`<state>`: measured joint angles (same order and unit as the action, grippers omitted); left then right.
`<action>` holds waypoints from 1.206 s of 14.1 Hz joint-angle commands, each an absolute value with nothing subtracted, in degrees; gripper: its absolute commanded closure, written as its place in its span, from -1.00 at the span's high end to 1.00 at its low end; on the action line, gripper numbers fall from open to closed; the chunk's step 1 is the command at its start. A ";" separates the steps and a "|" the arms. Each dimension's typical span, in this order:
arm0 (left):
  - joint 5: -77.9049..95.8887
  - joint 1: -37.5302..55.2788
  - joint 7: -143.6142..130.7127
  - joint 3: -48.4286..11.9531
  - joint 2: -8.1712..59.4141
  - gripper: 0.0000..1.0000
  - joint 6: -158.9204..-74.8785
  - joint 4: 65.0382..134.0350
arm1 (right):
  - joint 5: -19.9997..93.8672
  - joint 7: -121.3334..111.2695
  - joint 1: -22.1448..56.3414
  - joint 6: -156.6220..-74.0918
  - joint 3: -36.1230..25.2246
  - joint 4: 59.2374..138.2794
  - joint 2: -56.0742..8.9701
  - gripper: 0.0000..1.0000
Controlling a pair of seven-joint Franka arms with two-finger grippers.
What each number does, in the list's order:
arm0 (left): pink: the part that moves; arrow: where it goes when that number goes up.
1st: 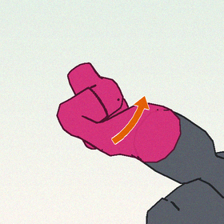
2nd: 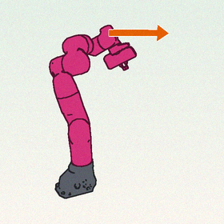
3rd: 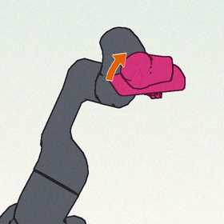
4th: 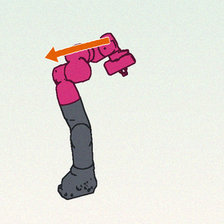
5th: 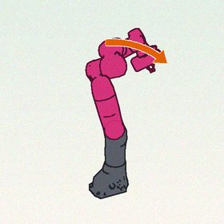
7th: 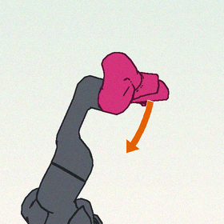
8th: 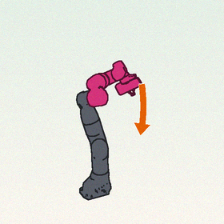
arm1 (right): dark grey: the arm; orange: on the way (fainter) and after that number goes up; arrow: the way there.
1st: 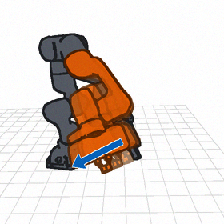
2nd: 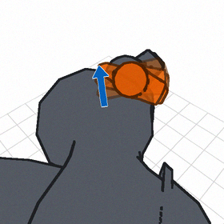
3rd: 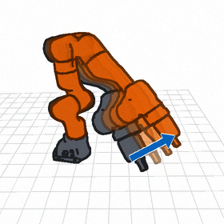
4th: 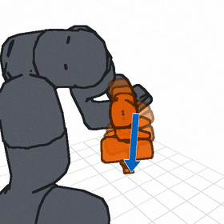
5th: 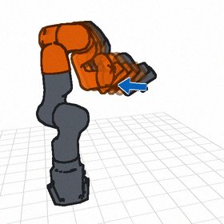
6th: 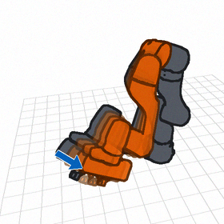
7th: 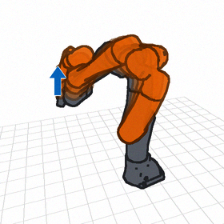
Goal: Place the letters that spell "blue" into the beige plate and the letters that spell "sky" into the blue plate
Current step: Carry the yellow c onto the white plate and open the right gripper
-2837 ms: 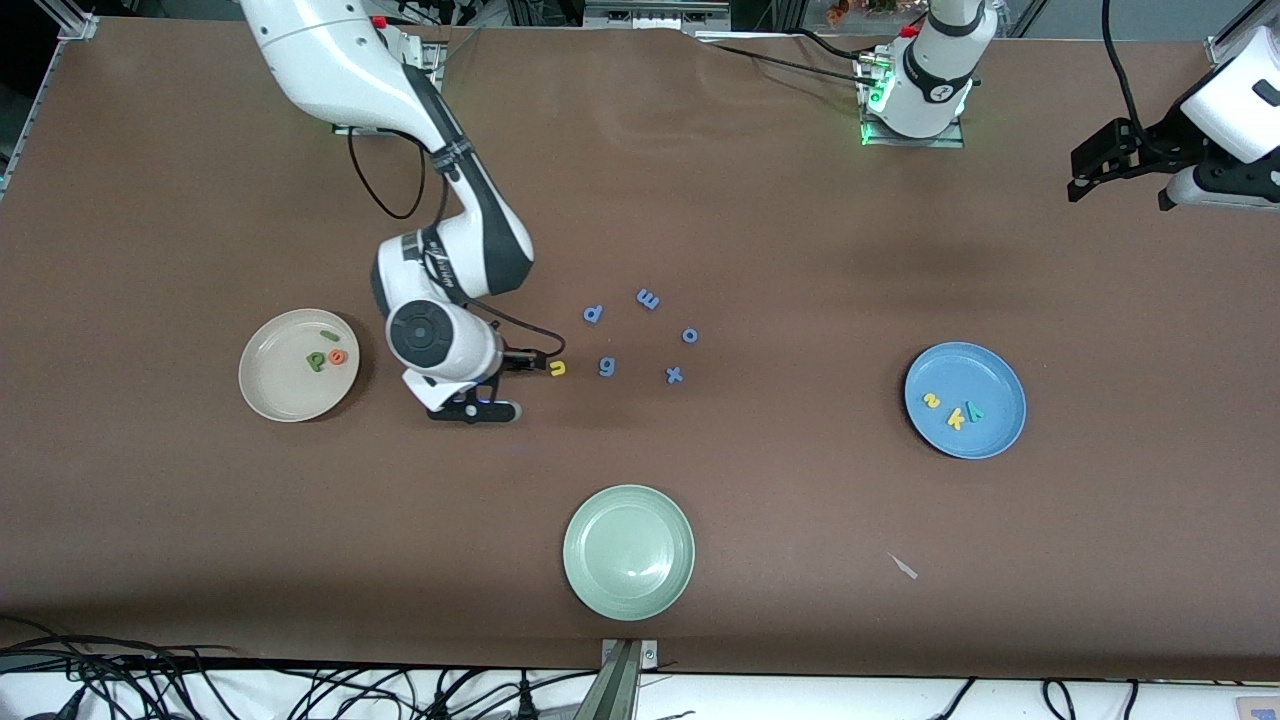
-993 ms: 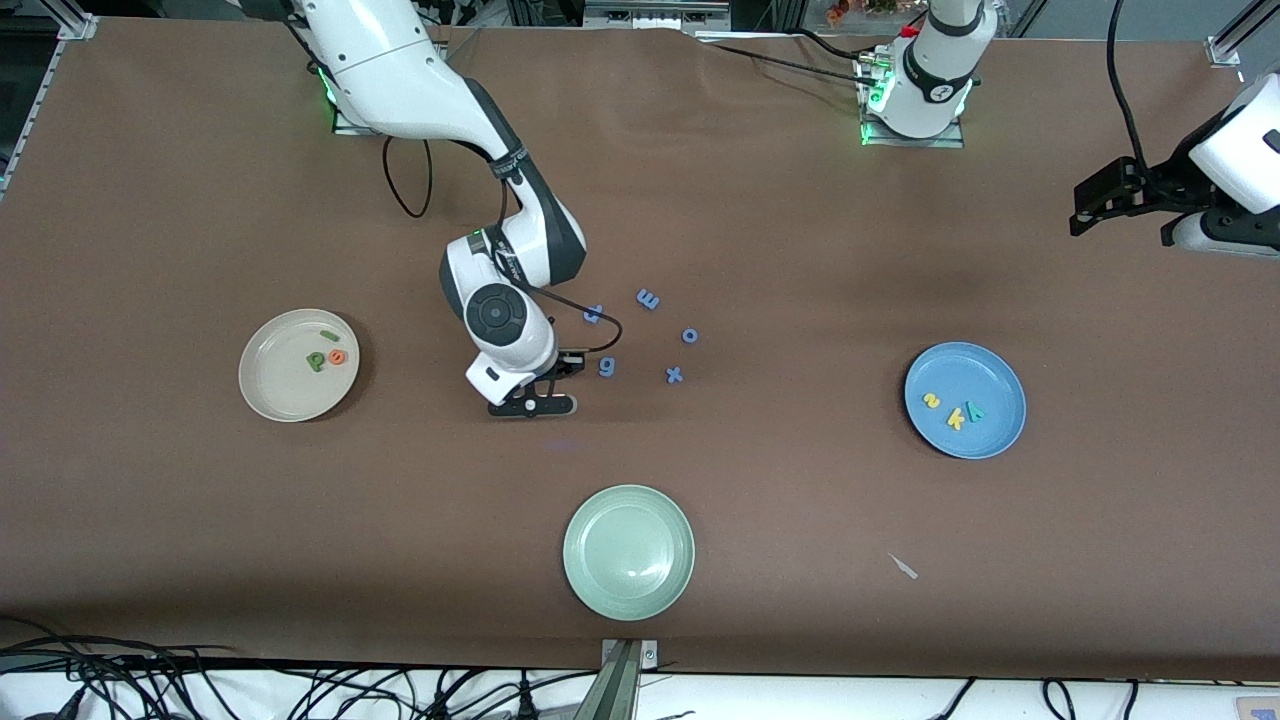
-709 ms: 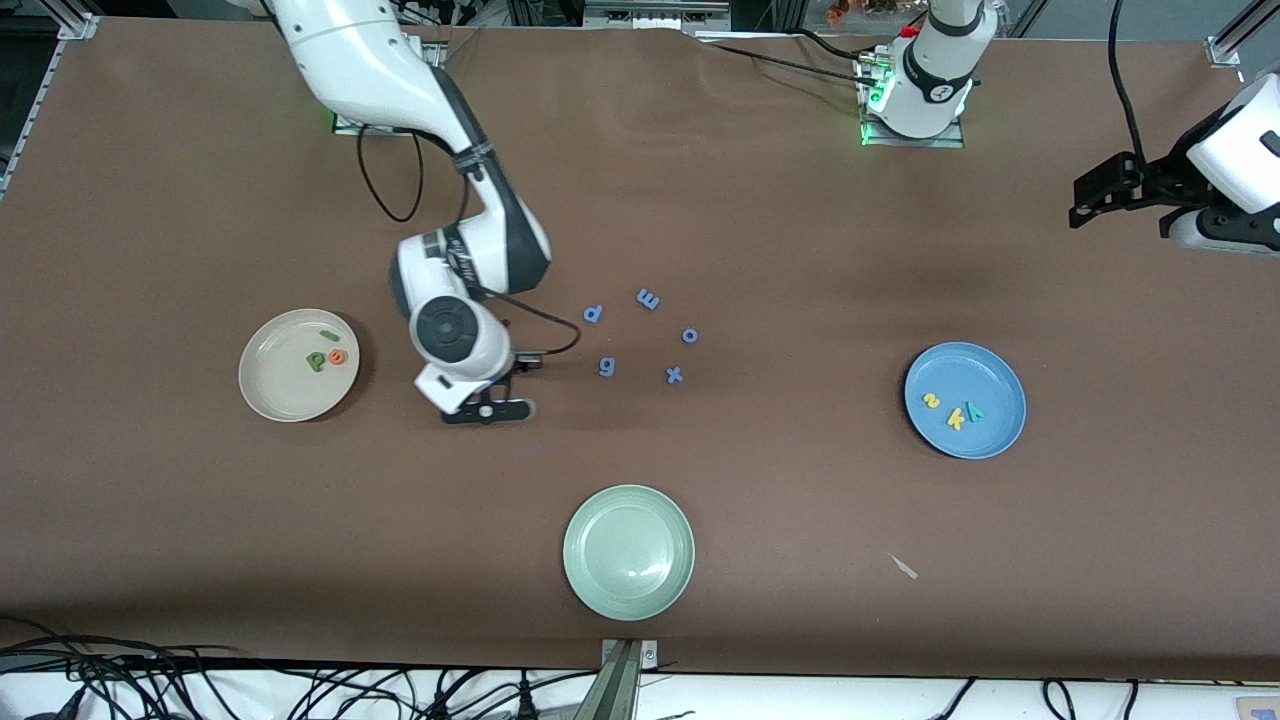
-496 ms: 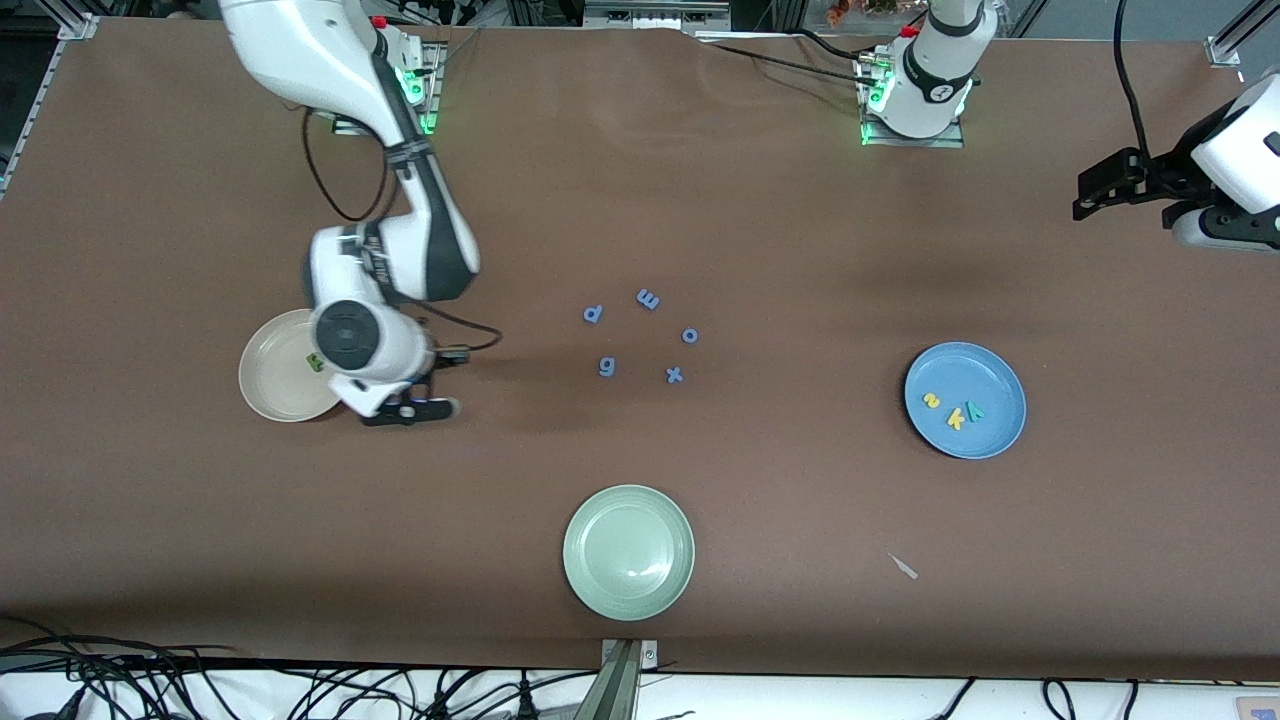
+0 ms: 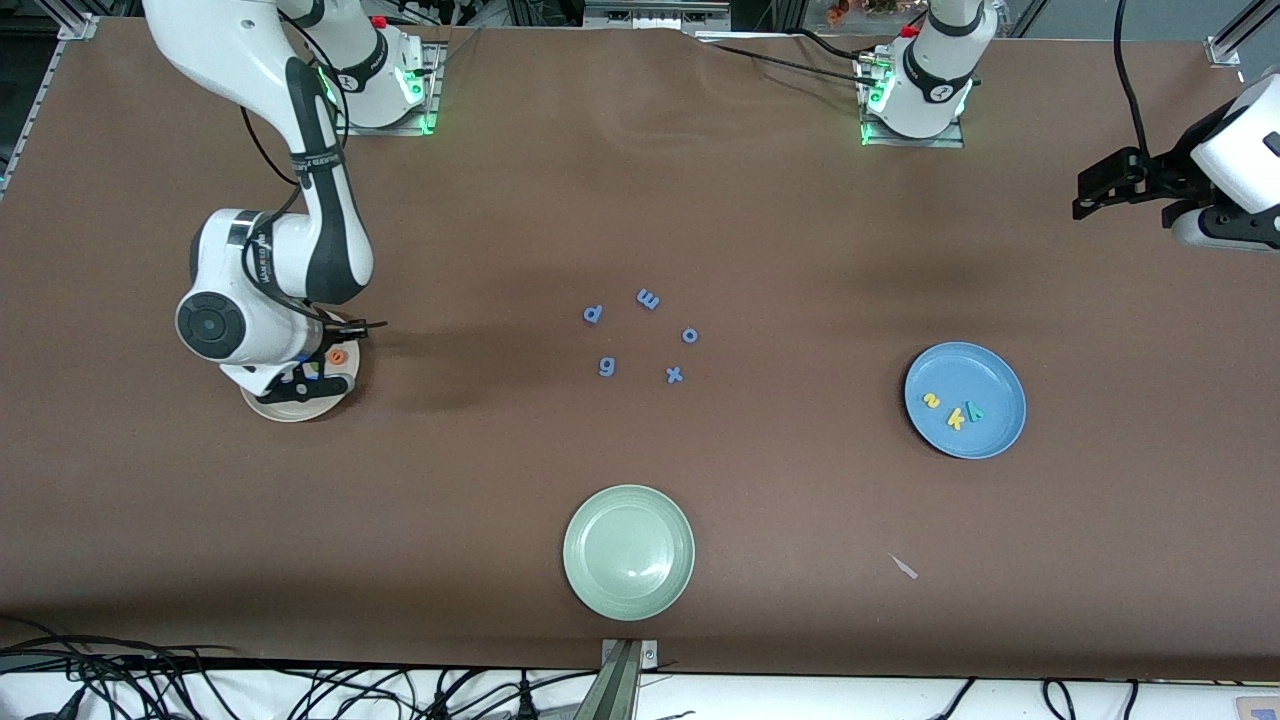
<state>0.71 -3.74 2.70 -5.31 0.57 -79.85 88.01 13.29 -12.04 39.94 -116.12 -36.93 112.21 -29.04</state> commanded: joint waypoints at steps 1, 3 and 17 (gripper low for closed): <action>-0.35 -3.78 2.46 -5.54 1.32 1.00 -78.40 86.13 | 13.89 -14.41 39.03 -117.33 -38.50 113.38 -30.49 -0.69; -0.35 -3.69 2.46 -5.54 1.32 1.00 -78.49 86.13 | 14.50 -13.80 38.15 -117.07 -38.50 112.94 -30.76 0.99; -0.09 -3.60 2.37 -5.54 1.41 1.00 -79.01 86.13 | 14.85 -0.44 44.20 -100.55 -37.71 97.12 -30.41 1.00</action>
<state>0.71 -3.74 2.70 -5.34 0.58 -79.85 88.00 13.83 -2.04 43.85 -102.33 -37.61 98.38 -30.27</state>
